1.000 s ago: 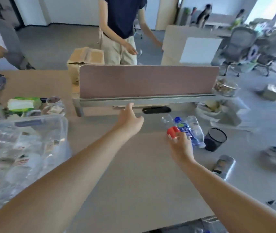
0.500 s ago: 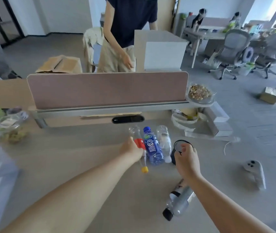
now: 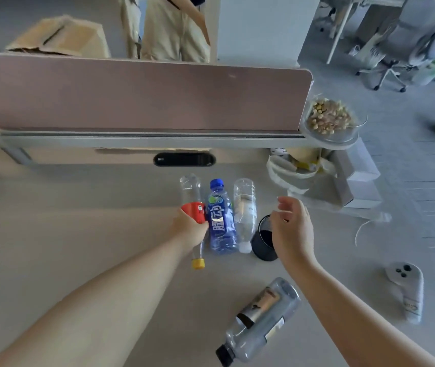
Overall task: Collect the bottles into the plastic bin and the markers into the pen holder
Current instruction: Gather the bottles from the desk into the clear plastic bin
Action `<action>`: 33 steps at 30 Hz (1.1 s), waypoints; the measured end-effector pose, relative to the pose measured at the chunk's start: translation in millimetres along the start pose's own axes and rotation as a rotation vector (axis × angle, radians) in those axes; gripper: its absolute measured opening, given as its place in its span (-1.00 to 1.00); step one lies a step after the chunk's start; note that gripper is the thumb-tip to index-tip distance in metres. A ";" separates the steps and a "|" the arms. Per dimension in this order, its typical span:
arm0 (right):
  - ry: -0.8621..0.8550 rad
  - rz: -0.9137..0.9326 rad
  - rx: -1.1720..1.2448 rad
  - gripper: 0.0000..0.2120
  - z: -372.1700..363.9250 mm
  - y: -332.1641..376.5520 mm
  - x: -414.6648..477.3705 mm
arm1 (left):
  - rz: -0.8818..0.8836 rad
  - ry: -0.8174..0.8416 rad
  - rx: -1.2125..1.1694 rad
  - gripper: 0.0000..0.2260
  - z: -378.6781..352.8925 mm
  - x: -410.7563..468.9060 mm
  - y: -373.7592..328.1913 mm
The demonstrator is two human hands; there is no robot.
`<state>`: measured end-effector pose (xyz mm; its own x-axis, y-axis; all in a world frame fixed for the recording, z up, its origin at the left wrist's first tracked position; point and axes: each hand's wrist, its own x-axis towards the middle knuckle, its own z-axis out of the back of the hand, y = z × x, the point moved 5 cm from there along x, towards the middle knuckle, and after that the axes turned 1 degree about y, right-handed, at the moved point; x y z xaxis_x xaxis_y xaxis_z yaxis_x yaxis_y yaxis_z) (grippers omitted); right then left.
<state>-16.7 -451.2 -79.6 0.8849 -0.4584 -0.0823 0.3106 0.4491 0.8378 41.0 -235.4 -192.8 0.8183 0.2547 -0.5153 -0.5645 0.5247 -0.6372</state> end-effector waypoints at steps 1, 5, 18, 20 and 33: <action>0.016 0.023 -0.015 -0.65 -4.3 4.2 6.7 | 0.026 -0.012 -0.054 -0.47 -2.5 4.0 4.8; 0.093 0.125 -0.106 -0.68 -41.0 26.1 35.2 | 0.003 0.000 -0.085 -0.56 6.7 22.1 9.0; 0.451 0.023 -0.498 -0.37 -203.0 -7.9 -10.9 | -0.262 -0.127 -0.125 -0.52 160.6 3.3 18.6; 0.465 -0.009 -0.416 -0.34 -208.1 -2.6 -23.6 | -0.270 -0.149 -0.078 -0.47 176.9 -5.4 30.4; 0.429 0.180 -0.051 -0.26 -230.1 139.0 -83.7 | -0.428 -0.413 0.051 -0.49 349.6 -48.3 29.1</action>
<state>32.3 -173.9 -80.5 0.9865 -0.0162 -0.1629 0.1463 0.5341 0.8327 22.9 51.5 13.8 0.9520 0.3014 0.0535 -0.1777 0.6865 -0.7051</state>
